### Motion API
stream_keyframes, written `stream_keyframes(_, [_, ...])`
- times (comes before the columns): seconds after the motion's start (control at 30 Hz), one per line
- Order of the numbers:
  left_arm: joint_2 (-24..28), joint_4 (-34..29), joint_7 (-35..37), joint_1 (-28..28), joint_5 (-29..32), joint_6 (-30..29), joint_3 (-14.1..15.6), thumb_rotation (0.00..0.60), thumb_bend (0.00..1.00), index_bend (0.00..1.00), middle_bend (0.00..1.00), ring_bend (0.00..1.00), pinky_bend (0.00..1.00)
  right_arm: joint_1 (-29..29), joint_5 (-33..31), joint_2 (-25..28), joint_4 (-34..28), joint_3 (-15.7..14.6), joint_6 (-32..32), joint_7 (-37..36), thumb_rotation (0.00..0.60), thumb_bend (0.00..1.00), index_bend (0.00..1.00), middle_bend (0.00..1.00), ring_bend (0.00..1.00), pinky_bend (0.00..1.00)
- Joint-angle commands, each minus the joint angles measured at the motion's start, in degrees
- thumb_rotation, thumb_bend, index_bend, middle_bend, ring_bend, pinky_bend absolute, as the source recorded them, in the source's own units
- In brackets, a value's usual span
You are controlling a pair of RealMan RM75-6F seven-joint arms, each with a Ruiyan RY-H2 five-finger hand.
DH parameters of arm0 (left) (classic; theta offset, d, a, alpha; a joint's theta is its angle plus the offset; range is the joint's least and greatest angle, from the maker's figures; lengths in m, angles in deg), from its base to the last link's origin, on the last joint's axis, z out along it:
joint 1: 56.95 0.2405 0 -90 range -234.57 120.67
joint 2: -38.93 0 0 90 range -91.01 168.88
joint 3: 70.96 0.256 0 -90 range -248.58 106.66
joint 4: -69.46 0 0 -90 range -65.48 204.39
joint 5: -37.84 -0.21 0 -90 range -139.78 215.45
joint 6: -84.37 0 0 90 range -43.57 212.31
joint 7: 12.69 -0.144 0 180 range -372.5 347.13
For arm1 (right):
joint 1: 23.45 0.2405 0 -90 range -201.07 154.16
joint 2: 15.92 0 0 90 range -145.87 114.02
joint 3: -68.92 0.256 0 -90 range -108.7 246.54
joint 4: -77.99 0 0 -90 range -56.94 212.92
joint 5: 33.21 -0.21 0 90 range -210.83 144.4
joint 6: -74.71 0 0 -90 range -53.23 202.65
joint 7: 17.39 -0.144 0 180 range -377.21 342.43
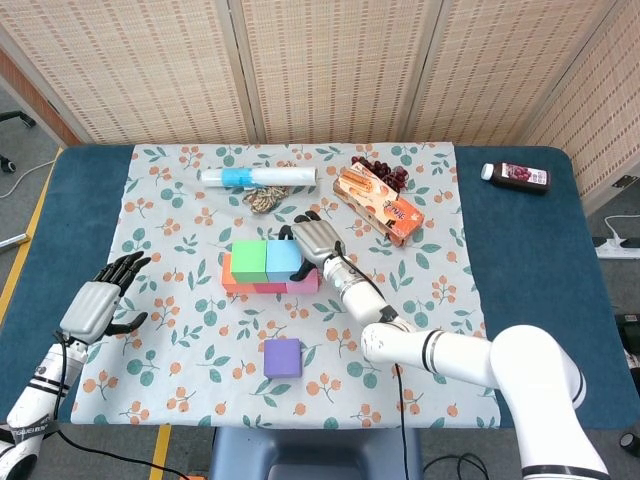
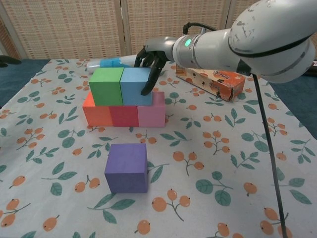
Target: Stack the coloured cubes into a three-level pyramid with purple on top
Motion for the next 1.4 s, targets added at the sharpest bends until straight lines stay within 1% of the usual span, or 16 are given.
stream_keyframes(0.03, [0.0,0.1,0.0,0.0,0.0,0.1,0.1,0.6,0.32,0.04,0.0,0.0,0.13,0.0,0.0,0.0,-0.1,-0.1,0.1,0.2,0.6,0.05,0.37,0.39,0.1,0.0])
stream_keyframes(0.5, [0.0,0.3,0.4,0.1,0.0,0.2,0.2,0.6,0.32,0.04,0.0,0.0,0.13,0.3,-0.7,-0.8,0.8,0.2,-0.1,0.4,0.6,0.05,0.37,0.39,0.1,0.0])
stream_keyframes(0.73, [-0.1,0.6,0.7,0.2,-0.1,0.1,0.2,0.6,0.32,0.04,0.0,0.0,0.13,0.4,-0.5,-1.2,1.1,0.3,0.0,0.5,0.6,0.05,0.35,0.39,0.1,0.0])
stream_keyframes(0.8, [-0.2,0.6,0.7,0.2,-0.1,0.1,0.2,0.6,0.32,0.04,0.0,0.0,0.13,0.4,-0.6,-1.3,1.2,0.3,0.1,0.6,0.6,0.05,0.33,0.38,0.09,0.0])
stream_keyframes(0.93, [-0.2,0.7,0.7,0.2,-0.1,0.1,0.2,0.6,0.32,0.04,0.0,0.0,0.13,0.4,-0.8,-1.3,1.1,0.2,0.1,0.9,0.6,0.05,0.26,0.38,0.07,0.0])
stream_keyframes(1.13, [-0.3,0.8,0.8,0.1,-0.1,0.1,0.2,0.6,0.32,0.04,0.0,0.0,0.13,0.3,-0.9,-1.1,0.9,0.1,0.1,1.1,0.6,0.05,0.12,0.3,0.01,0.0])
stream_keyframes(1.3, [-0.4,0.9,0.7,0.0,-0.3,0.1,0.2,0.6,0.32,0.04,0.0,0.0,0.13,0.1,-0.7,-1.0,0.7,0.1,0.1,1.0,0.6,0.05,0.05,0.24,0.0,0.0])
stream_keyframes(1.4, [-0.4,0.9,0.7,0.0,-0.3,0.1,0.2,0.6,0.32,0.03,0.0,0.0,0.13,0.0,-0.4,-0.9,0.5,0.1,0.2,0.9,0.6,0.01,0.0,0.21,0.0,0.0])
